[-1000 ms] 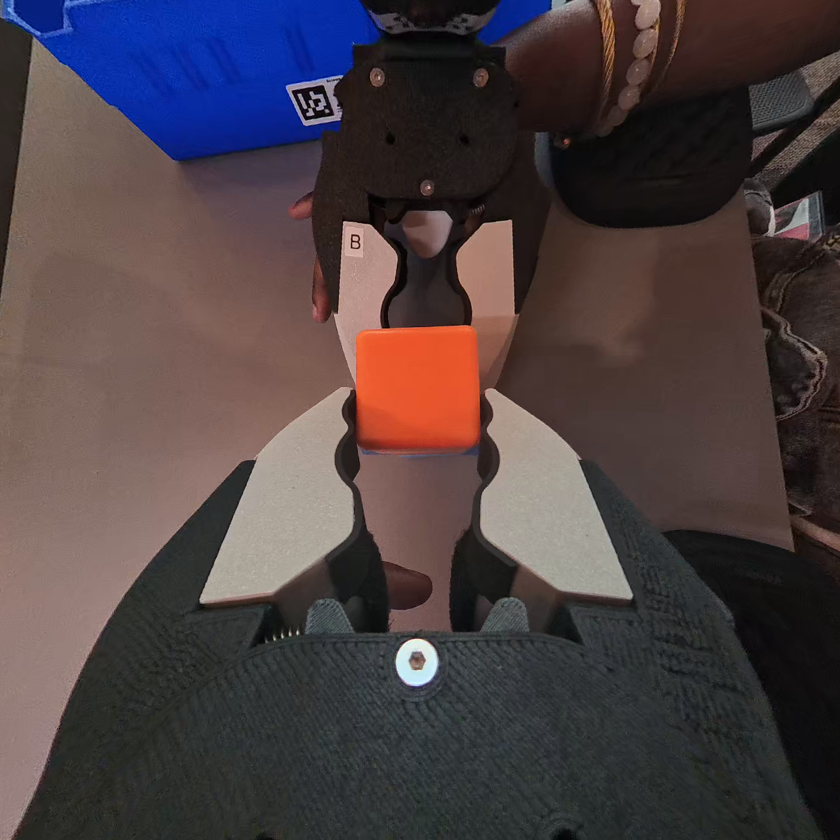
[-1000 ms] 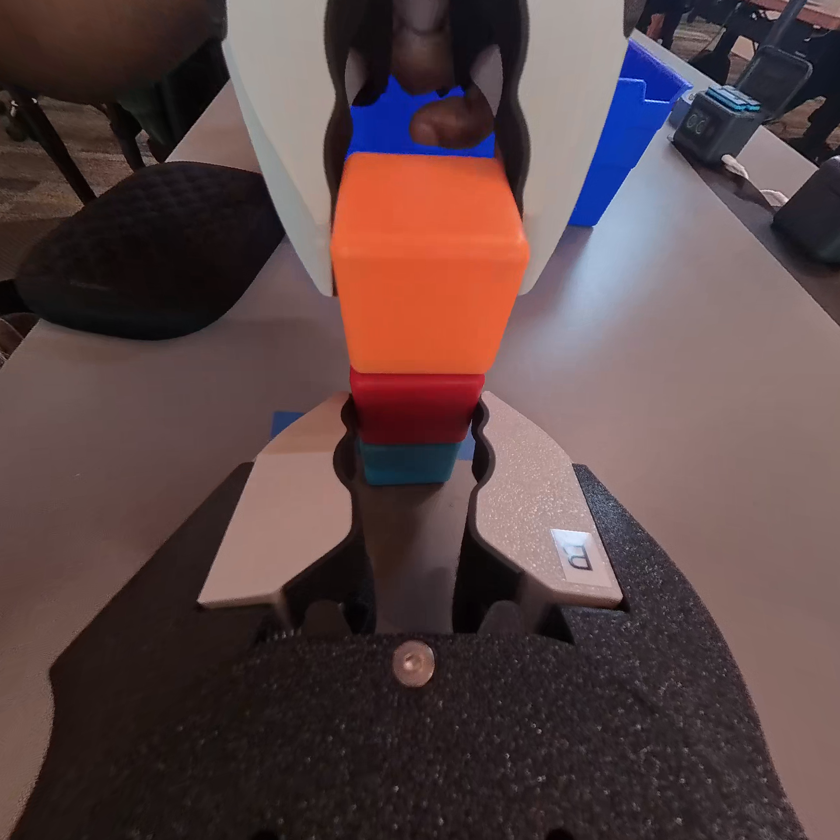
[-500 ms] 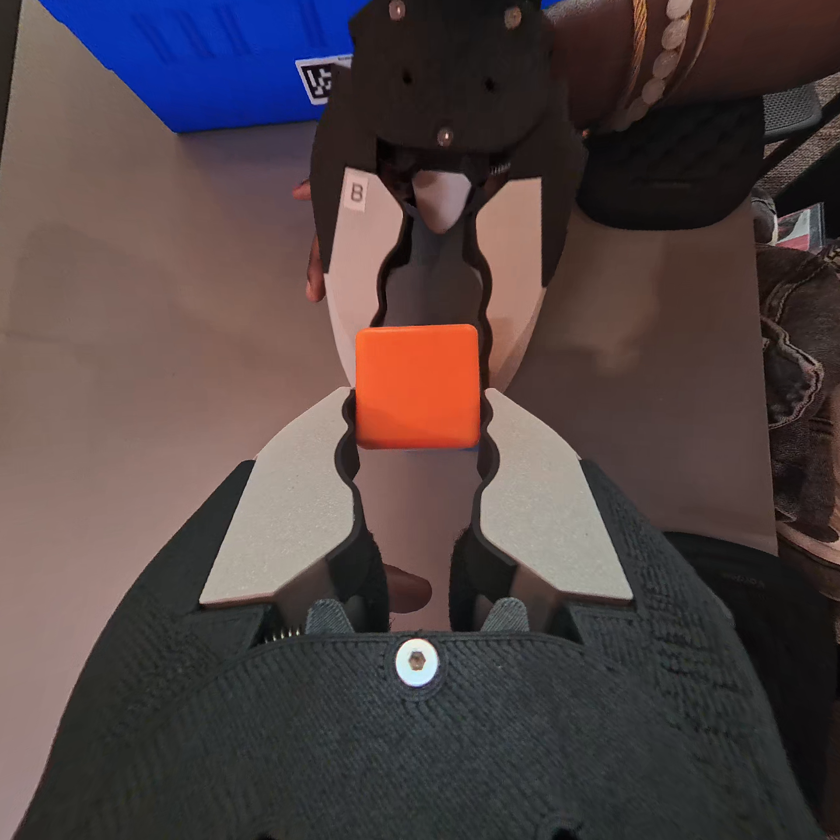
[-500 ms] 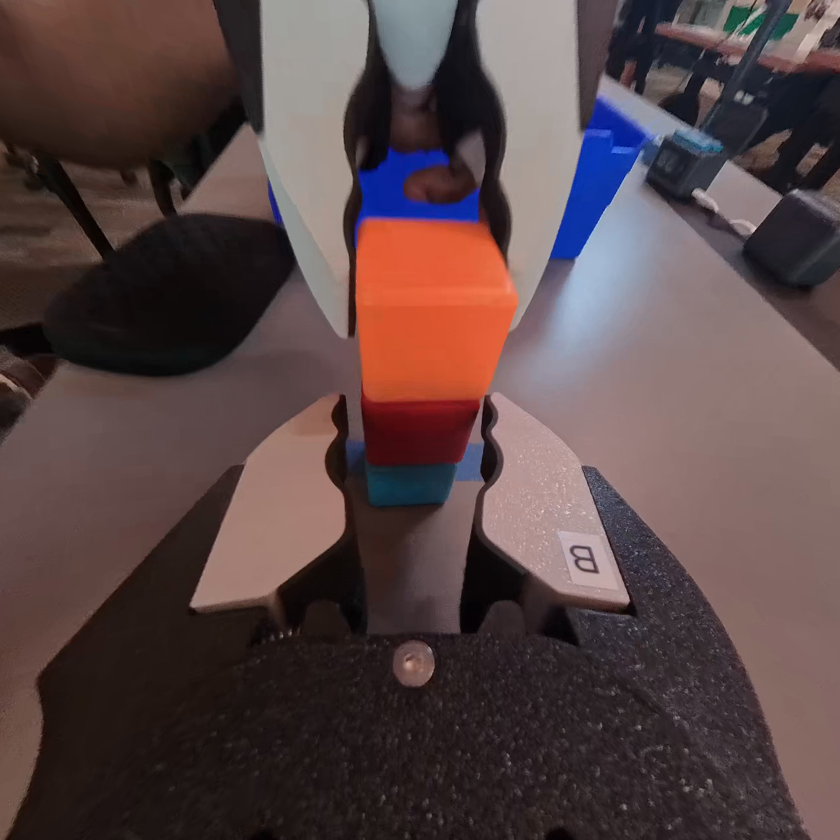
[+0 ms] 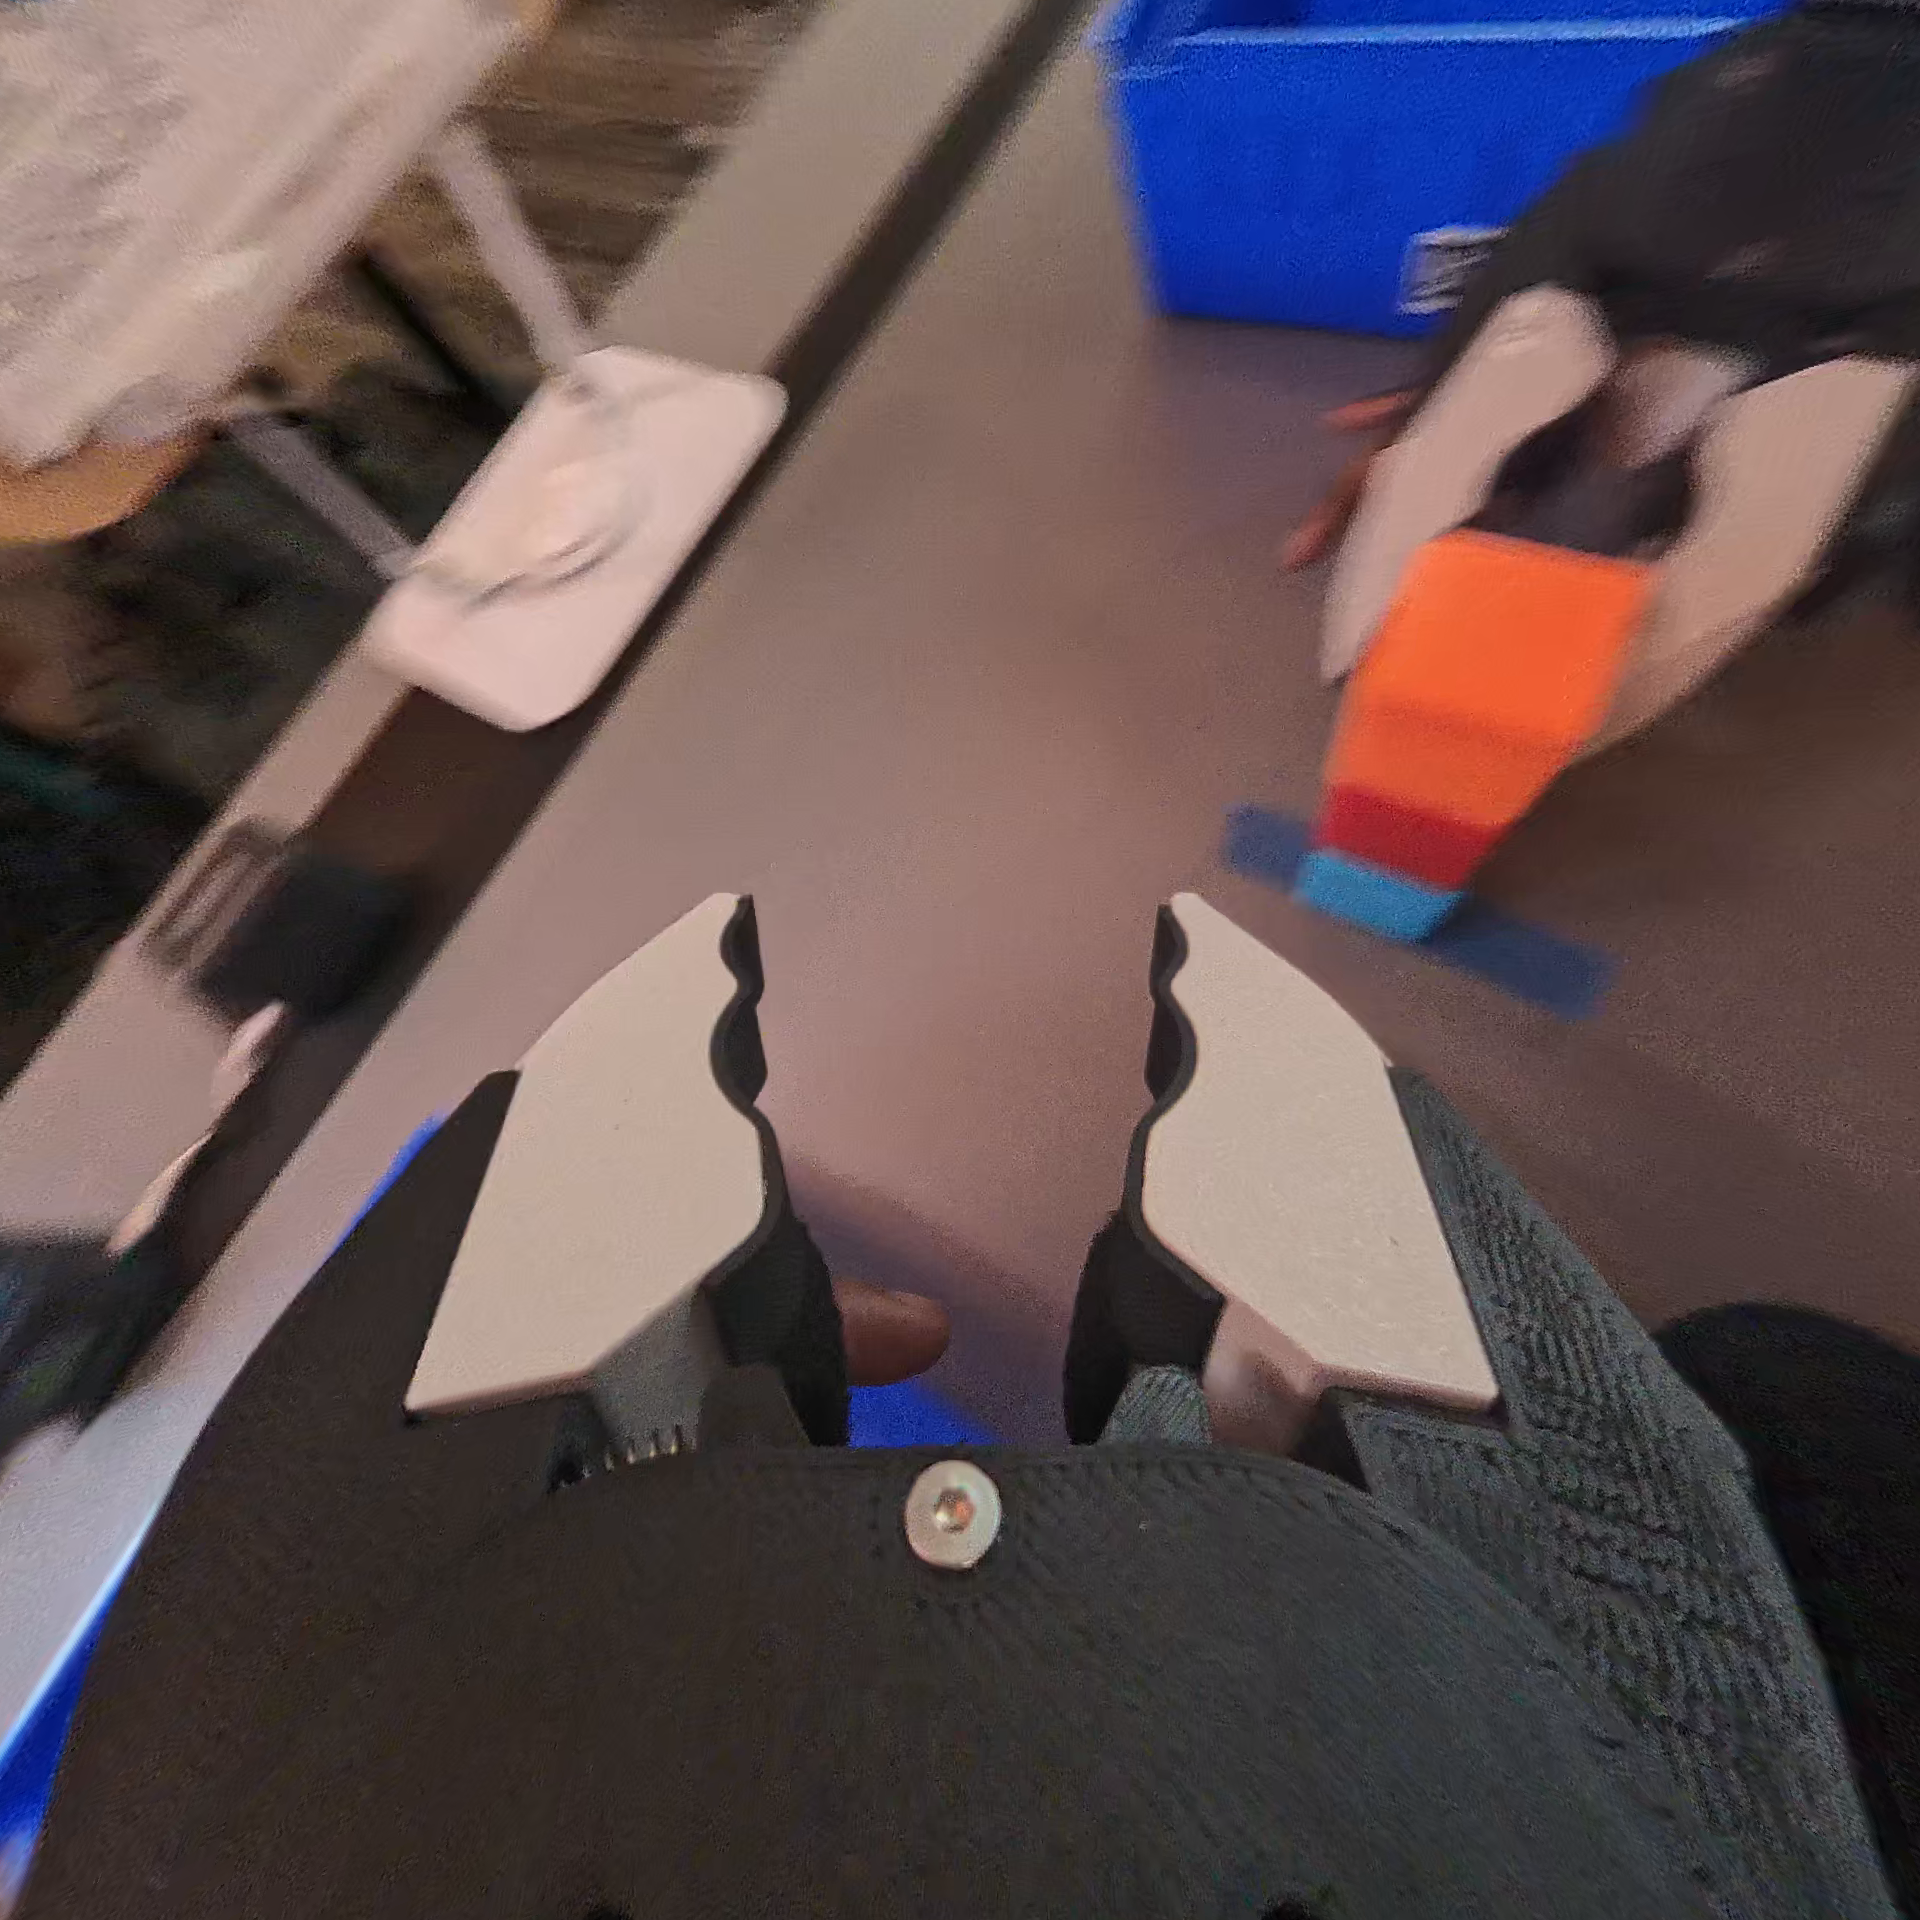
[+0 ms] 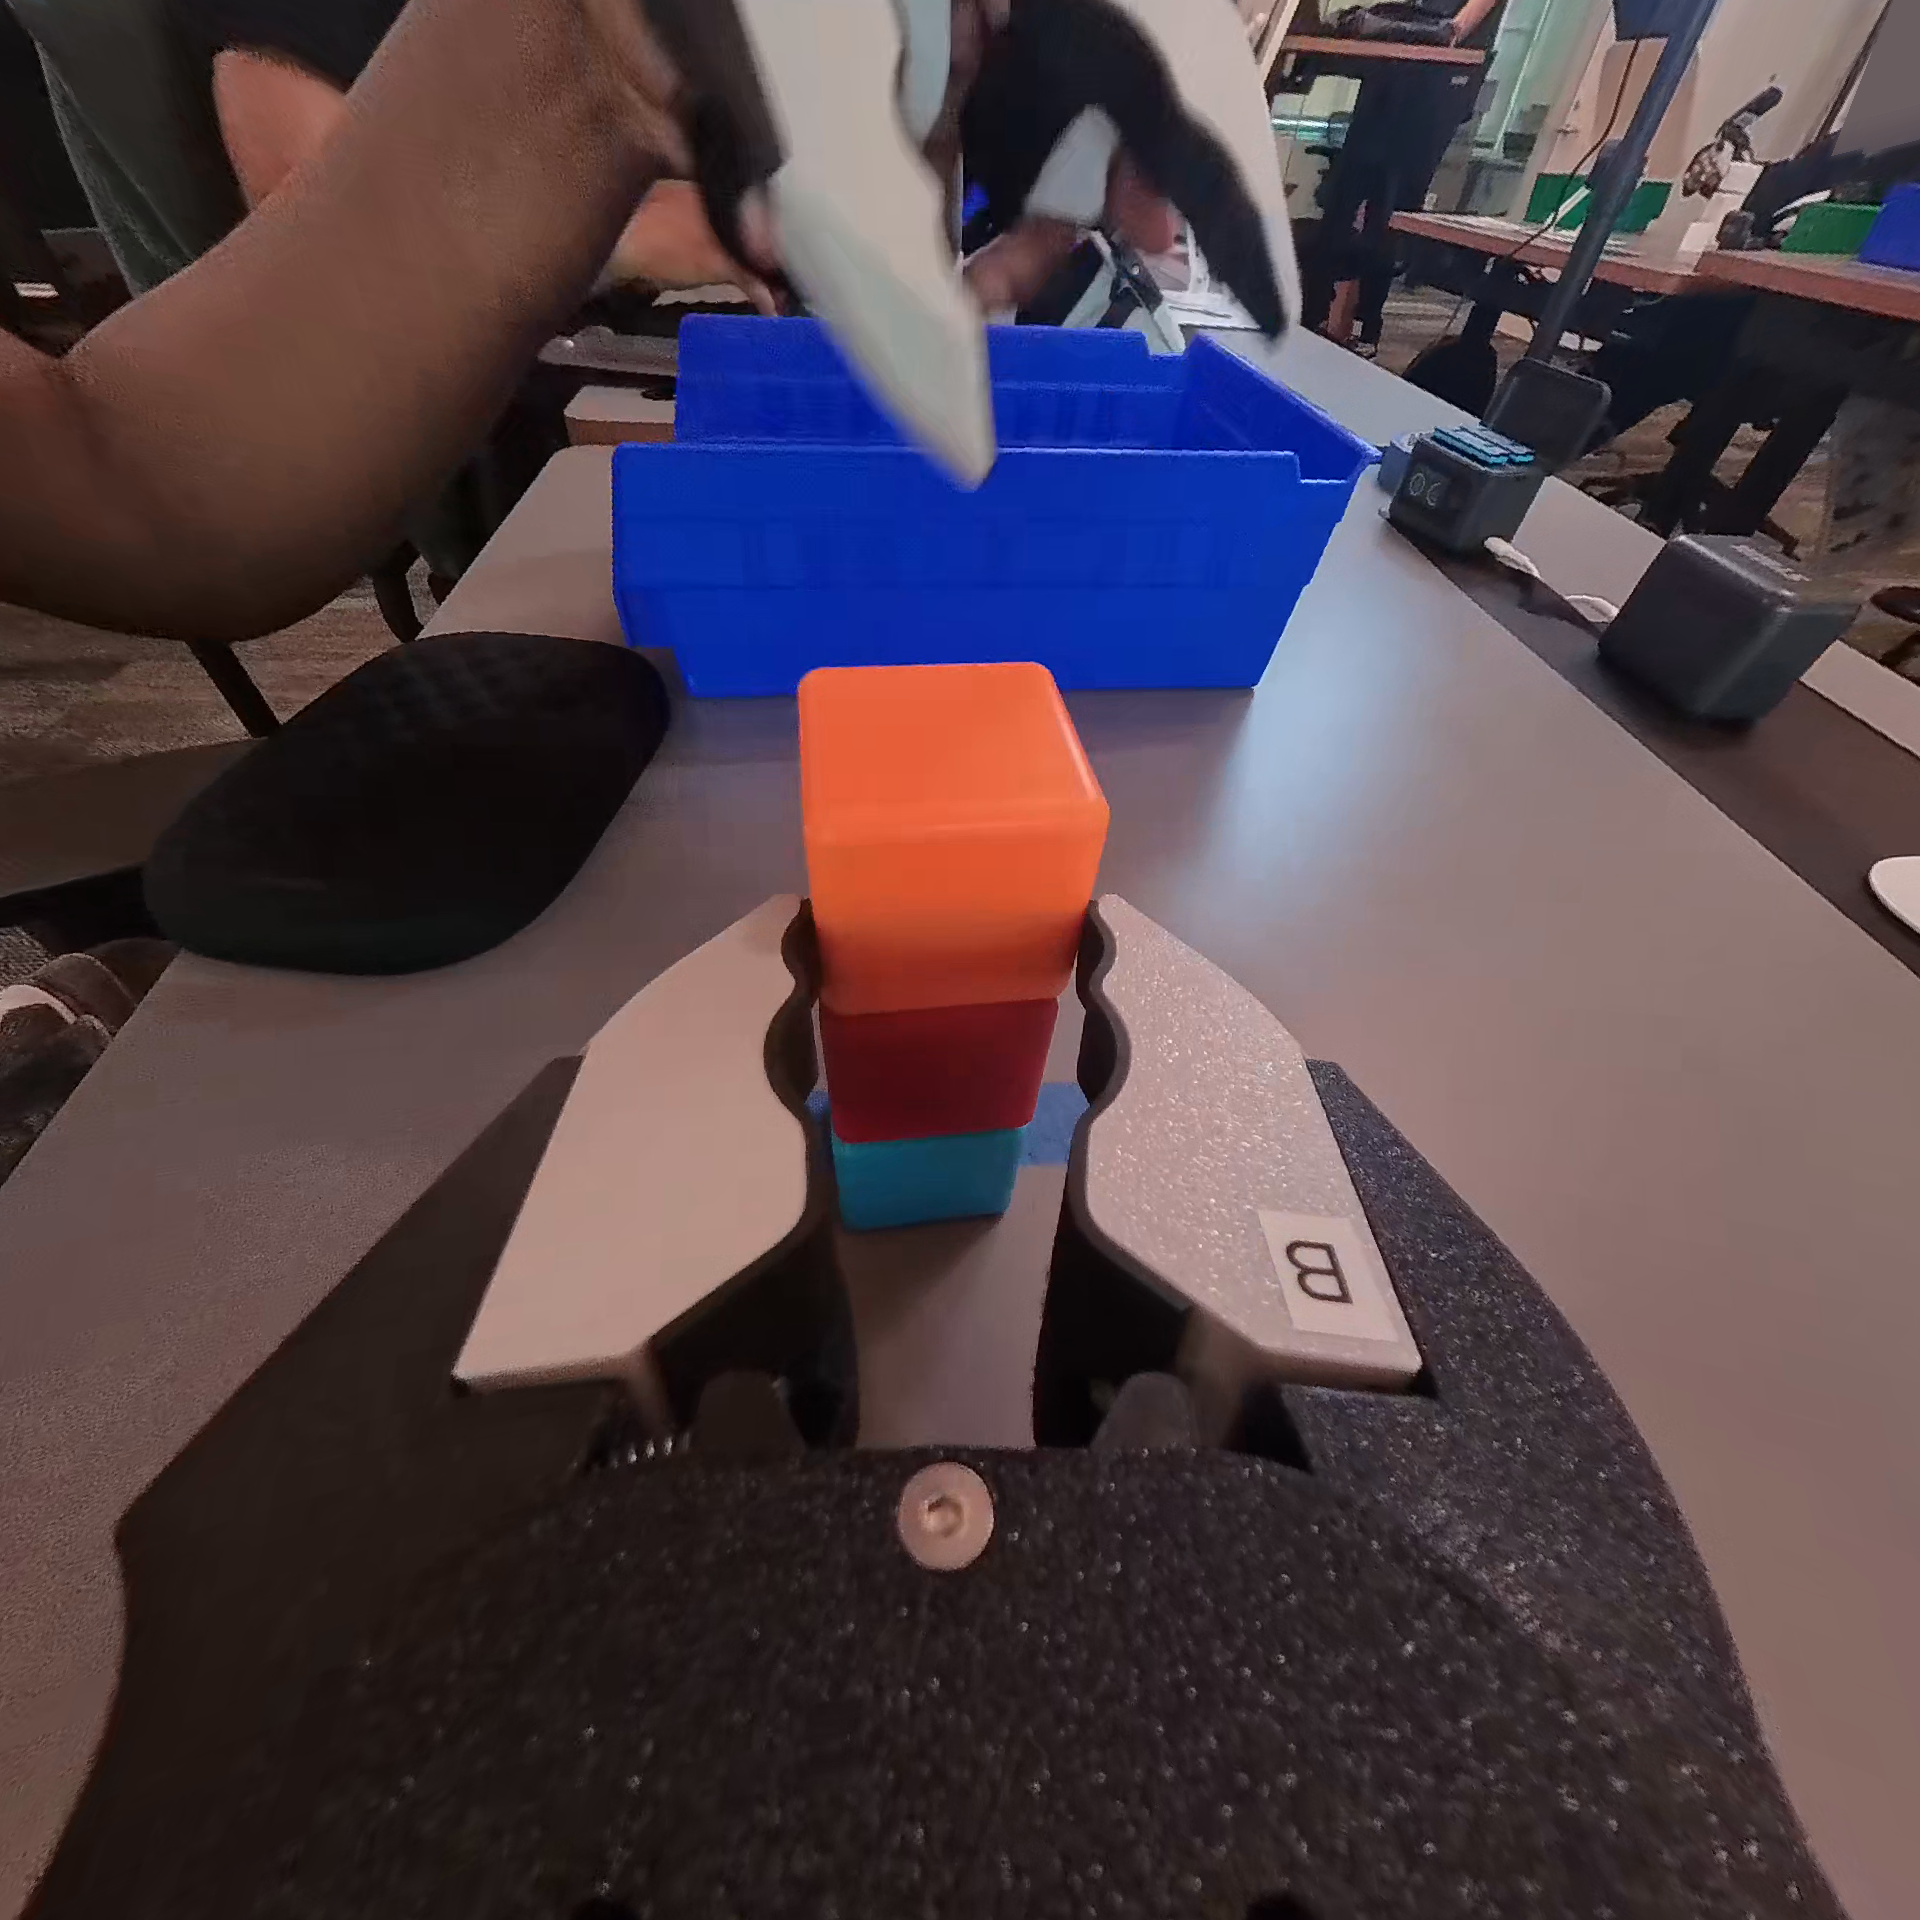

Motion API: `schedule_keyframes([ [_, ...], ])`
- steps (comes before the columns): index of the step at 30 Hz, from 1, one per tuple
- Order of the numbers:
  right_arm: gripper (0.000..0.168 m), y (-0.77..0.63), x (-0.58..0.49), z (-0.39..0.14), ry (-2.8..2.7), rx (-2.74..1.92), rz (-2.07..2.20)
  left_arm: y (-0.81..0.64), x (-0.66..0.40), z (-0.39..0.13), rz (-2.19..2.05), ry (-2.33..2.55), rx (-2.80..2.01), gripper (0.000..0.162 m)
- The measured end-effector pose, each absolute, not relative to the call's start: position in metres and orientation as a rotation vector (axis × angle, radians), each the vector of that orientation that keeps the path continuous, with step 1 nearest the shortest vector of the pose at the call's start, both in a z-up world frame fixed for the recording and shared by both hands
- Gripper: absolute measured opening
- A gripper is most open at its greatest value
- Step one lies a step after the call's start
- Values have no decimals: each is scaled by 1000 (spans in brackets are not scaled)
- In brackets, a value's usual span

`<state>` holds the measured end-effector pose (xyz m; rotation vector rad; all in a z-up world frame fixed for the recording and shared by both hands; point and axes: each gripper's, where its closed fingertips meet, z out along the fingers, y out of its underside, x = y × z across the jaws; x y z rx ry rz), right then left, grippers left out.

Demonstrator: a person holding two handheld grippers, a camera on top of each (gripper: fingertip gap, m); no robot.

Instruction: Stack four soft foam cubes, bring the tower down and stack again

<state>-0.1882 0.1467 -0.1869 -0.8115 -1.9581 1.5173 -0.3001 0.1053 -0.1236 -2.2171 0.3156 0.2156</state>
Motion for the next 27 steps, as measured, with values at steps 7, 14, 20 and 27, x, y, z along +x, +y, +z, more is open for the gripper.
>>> schedule_keyframes([
  [7, 47, 146, -188, -187, -1962, -803, 1511, -37, -479, -195, 438, -20, -2724, 70],
  [14, 47, 146, -188, -187, -1954, -802, 1519, -60, -502, -258, 445, 93, -3000, 70],
  [20, 47, 146, -189, -187, -1956, -799, 1521, -55, -500, -251, 437, 80, -2999, 53],
  [27, 47, 145, -189, -187, -1955, -796, 1529, -7, -442, -149, 471, 113, -2742, 51],
])
